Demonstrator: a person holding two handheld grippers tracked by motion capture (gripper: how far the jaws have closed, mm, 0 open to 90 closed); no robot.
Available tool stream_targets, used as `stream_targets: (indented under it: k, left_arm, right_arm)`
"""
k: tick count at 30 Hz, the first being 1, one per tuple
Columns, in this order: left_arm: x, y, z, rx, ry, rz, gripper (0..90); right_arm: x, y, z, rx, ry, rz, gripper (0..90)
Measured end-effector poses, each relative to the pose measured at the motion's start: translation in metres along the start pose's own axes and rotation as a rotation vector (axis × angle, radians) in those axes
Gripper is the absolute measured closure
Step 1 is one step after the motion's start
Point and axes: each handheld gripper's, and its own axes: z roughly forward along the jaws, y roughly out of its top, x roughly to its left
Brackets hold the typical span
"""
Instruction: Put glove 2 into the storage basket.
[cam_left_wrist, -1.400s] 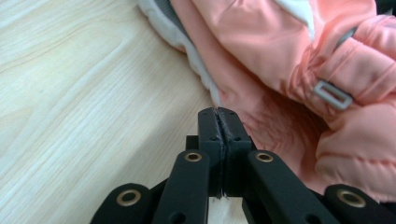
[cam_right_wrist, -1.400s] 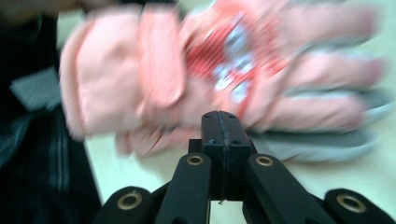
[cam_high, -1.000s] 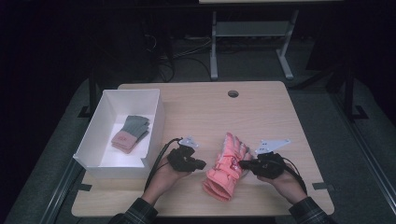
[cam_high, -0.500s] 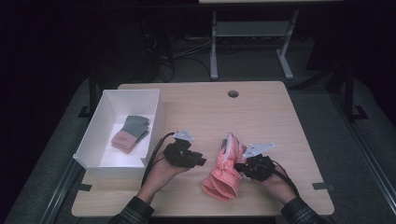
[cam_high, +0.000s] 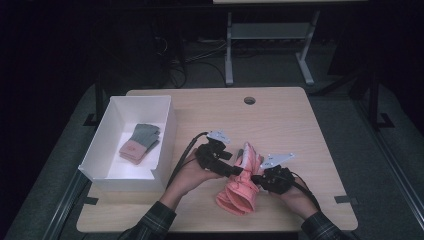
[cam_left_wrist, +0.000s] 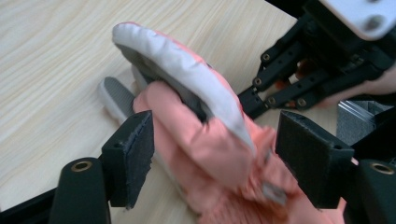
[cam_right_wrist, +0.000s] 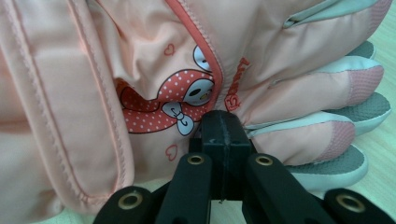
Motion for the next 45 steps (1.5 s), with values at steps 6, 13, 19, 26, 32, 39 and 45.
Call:
stream_targets:
  k: [6, 13, 19, 26, 32, 39, 45]
  left_arm:
    - [0.004, 0.005, 0.020, 0.043, 0.010, -0.005, 24.0]
    - [0.014, -0.007, 0.038, 0.080, -0.013, -0.079, 17.9]
    - [0.022, -0.018, 0.049, 0.094, -0.048, -0.113, 12.7]
    - [0.029, -0.025, 0.058, 0.113, -0.101, -0.171, 11.9]
    - [0.033, -0.027, 0.061, 0.122, -0.142, -0.200, 12.1]
    - [0.035, -0.028, 0.064, 0.124, -0.219, -0.234, 21.0]
    - [0.038, -0.028, 0.065, 0.136, -0.260, -0.253, 28.9]
  right_arm:
    - [0.000, 0.000, 0.000, 0.000, -0.002, -0.004, 90.0]
    - [0.001, -0.001, 0.000, -0.002, 0.000, 0.004, 90.0]
    - [0.002, -0.001, 0.001, 0.007, -0.008, 0.000, 90.0]
    - [0.002, -0.001, 0.001, 0.009, -0.010, 0.000, 90.0]
    - [0.002, -0.001, 0.002, 0.009, -0.010, 0.000, 90.0]
    - [0.002, -0.001, 0.002, 0.012, -0.007, -0.003, 90.0]
    - [0.002, -0.001, 0.002, 0.009, -0.006, 0.000, 90.0]
